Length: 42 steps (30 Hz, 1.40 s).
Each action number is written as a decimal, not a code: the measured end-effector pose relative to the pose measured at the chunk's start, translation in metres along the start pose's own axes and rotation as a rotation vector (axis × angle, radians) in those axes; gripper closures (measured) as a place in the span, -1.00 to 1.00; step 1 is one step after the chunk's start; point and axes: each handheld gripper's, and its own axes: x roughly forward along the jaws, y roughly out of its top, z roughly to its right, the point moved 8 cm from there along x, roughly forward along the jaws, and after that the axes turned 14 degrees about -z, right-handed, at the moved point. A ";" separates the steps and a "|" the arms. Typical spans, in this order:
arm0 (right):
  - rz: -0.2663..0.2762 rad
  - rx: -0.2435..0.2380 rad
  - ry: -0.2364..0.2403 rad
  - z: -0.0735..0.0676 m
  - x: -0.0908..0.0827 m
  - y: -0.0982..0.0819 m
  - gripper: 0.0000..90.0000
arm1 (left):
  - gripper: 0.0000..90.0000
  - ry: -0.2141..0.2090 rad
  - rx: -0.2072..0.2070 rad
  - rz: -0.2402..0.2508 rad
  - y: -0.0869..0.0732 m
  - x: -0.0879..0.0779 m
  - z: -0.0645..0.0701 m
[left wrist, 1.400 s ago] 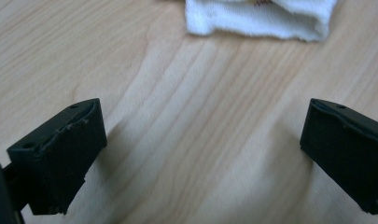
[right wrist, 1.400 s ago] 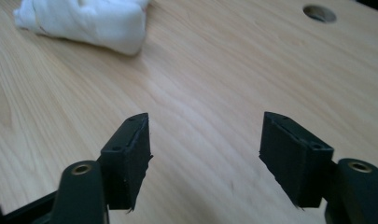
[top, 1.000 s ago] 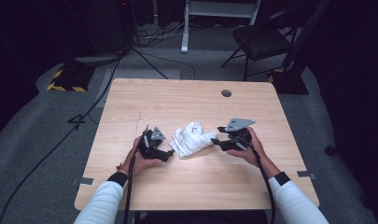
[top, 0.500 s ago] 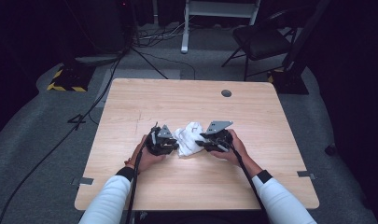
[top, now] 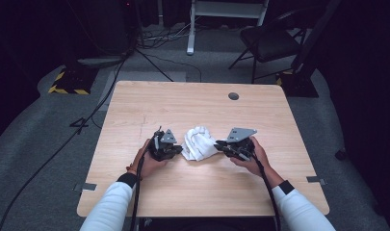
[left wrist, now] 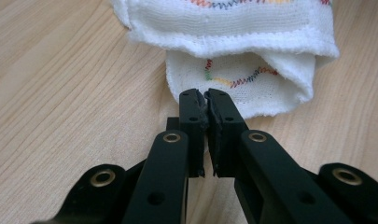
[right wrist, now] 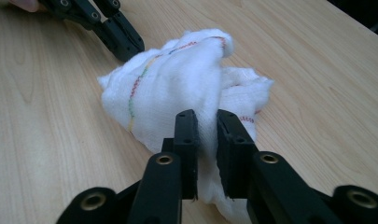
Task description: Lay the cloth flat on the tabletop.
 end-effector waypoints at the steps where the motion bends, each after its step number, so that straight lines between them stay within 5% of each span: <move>1: 0.000 0.000 0.000 0.000 0.000 0.000 0.83 | 0.89 -0.001 0.002 0.001 0.000 -0.001 0.001; 12: -0.041 -0.043 0.032 -0.009 -0.018 -0.038 0.91 | 0.90 0.008 0.034 -0.006 0.000 -0.006 0.010; 18: -0.079 -0.005 0.004 -0.006 -0.021 -0.064 0.95 | 0.90 0.026 0.062 -0.023 -0.002 -0.005 0.019; 21: -0.056 0.044 0.007 0.000 -0.030 -0.073 0.79 | 0.89 0.011 0.070 -0.016 -0.001 -0.007 0.026; 25: -0.001 0.063 -0.020 0.000 -0.039 -0.063 0.51 | 0.89 0.004 0.086 -0.018 0.001 -0.008 0.032; 30: 0.048 0.021 -0.002 -0.016 -0.046 -0.045 0.33 | 0.89 -0.002 0.107 -0.025 0.003 -0.007 0.036; 31: 0.056 -0.004 0.027 -0.028 -0.045 -0.040 0.26 | 0.89 -0.004 0.110 -0.025 0.003 -0.007 0.037; 42: -0.035 -0.111 0.129 -0.072 -0.019 -0.040 0.13 | 0.89 -0.019 0.126 -0.042 -0.002 -0.008 0.043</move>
